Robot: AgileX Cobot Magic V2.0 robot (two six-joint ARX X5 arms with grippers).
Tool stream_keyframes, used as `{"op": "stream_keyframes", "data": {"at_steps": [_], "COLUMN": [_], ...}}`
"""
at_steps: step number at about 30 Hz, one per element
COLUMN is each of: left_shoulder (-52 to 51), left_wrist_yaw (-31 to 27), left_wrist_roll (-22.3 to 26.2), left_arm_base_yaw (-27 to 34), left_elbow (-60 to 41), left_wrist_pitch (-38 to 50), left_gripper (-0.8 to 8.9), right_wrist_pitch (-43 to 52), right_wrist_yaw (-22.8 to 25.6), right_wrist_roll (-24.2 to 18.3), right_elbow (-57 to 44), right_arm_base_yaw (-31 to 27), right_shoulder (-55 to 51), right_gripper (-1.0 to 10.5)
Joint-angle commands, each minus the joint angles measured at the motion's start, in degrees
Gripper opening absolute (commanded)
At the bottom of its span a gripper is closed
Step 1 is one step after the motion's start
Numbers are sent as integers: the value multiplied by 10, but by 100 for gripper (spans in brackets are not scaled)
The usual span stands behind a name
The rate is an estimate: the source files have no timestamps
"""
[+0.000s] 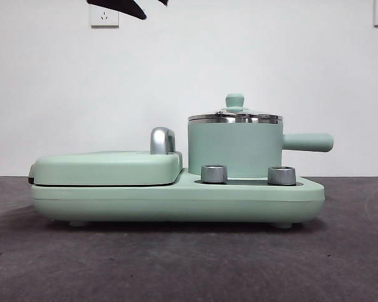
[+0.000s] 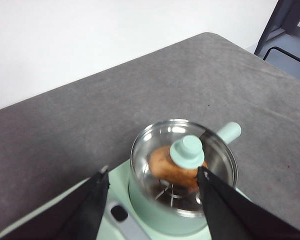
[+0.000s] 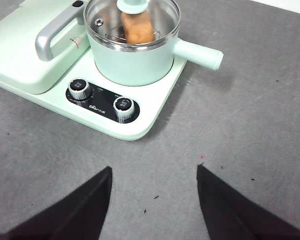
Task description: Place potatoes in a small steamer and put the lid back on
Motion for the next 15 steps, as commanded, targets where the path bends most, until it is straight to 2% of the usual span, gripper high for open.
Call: {"op": "stream_keyframes", "data": {"at_steps": [1, 11, 15], "left_shoulder": [-33, -234, -332], "left_wrist_yaw": [3, -7, -35], "left_wrist_roll": [7, -64, -102], "left_arm_base_yaw": [3, 23, 29], "left_elbow": [-31, -264, -355], "left_wrist_pitch": [5, 46, 37], "left_gripper": [279, 279, 279], "right_wrist_pitch": [4, 5, 5], "right_wrist_yaw": [-3, -13, -13], "right_wrist_roll": [7, 7, 7], "right_elbow": [3, 3, 3], "right_arm_base_yaw": [3, 3, 3], "right_shoulder": [2, 2, 2], "right_gripper": [263, 263, 263]}}
